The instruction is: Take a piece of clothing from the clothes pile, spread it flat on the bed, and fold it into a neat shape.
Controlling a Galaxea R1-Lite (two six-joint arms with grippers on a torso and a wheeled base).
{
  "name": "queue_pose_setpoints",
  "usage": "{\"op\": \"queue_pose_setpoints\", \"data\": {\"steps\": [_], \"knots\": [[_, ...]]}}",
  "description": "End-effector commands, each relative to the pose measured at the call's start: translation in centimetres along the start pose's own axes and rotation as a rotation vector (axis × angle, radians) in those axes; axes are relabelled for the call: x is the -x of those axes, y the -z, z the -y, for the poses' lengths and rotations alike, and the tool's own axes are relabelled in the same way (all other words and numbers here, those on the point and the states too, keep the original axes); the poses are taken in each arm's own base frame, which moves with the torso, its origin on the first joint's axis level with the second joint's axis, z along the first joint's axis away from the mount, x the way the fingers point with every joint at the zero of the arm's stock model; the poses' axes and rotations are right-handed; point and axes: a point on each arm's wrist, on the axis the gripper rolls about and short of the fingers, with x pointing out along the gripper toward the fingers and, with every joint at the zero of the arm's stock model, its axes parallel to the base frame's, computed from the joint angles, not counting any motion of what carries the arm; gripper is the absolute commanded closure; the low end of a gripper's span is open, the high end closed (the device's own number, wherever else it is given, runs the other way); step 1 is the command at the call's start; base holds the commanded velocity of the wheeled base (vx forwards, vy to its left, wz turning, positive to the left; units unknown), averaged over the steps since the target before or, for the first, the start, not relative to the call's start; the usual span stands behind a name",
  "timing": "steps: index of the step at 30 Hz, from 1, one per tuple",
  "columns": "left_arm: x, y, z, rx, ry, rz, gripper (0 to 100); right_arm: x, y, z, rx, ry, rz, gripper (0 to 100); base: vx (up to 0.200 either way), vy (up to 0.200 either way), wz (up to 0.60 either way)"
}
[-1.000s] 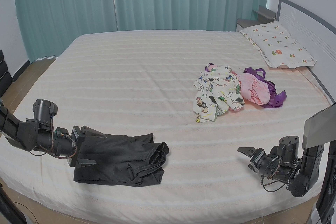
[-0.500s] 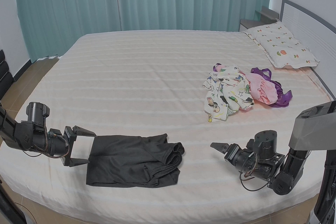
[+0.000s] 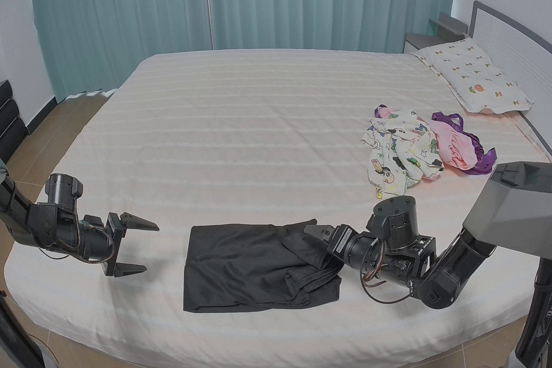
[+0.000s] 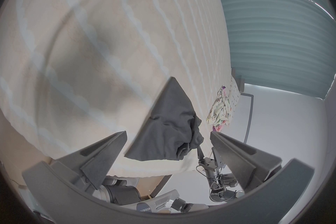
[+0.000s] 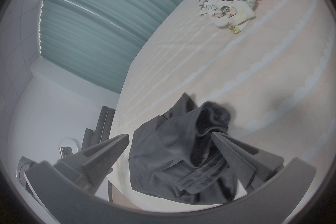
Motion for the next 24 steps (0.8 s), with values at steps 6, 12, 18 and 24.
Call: {"op": "queue_pose_setpoints", "data": {"steps": [6,12,18,24], "knots": [[-0.5,-0.2,-0.5,0.017,-0.012,-0.012,0,0.2,0.1,0.2,0.030,0.030,0.012,0,0.000,0.000,0.00],[-0.5,-0.2,-0.6,0.018,-0.013,-0.012,0,-0.3,0.2,0.4,0.041,0.041,0.016,0,0.000,0.000,0.00],[-0.5,-0.2,-0.6,0.018,-0.013,-0.012,0,-2.5,0.0,1.6,0.069,0.074,0.027,100,0.000,0.000,0.00],[-0.5,-0.2,-0.6,0.019,-0.014,-0.013,0,-3.9,-1.9,1.6,0.071,0.071,0.094,100,0.000,0.000,0.00]]}}
